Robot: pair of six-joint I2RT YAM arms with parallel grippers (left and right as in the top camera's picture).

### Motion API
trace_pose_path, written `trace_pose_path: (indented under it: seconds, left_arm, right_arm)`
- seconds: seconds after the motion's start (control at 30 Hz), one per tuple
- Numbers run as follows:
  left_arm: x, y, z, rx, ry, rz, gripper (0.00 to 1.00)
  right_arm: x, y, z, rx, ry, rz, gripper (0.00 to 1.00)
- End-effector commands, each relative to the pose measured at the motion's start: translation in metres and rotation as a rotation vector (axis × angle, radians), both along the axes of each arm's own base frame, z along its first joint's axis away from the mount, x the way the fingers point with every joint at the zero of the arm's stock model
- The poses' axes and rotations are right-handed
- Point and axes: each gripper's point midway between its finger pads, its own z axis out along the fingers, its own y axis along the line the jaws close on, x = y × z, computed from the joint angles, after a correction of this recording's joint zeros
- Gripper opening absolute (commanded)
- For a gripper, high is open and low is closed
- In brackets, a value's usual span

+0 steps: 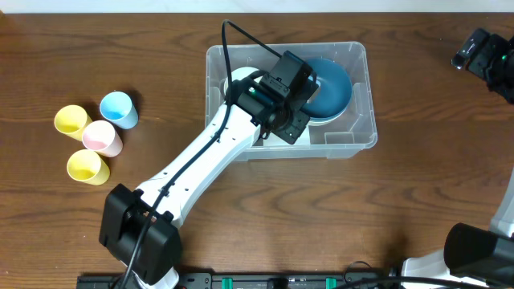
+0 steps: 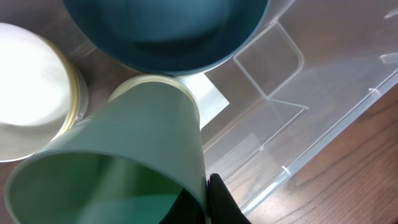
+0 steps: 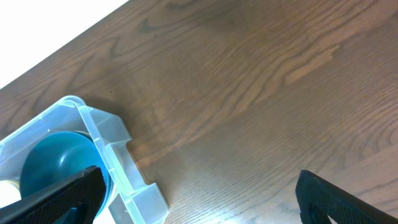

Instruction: Pack container

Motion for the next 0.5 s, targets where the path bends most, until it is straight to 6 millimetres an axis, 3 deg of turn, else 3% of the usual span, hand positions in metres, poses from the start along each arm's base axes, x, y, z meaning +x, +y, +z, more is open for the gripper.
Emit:
trace_pose_path:
  seconds: [0.0,0.47]
  left_arm:
    - [-0.003,-0.002,-0.011,0.010,0.025,-0.020,0.06]
    - [0.000,-0.005,-0.052,0.065,0.095,-0.021,0.06]
  right_arm:
    - [0.000,0.001,0.000,0.007,-0.001,-0.009,0.99]
    - [0.000,0.001,0.000,0.007,-0.001,-0.009,0.99]
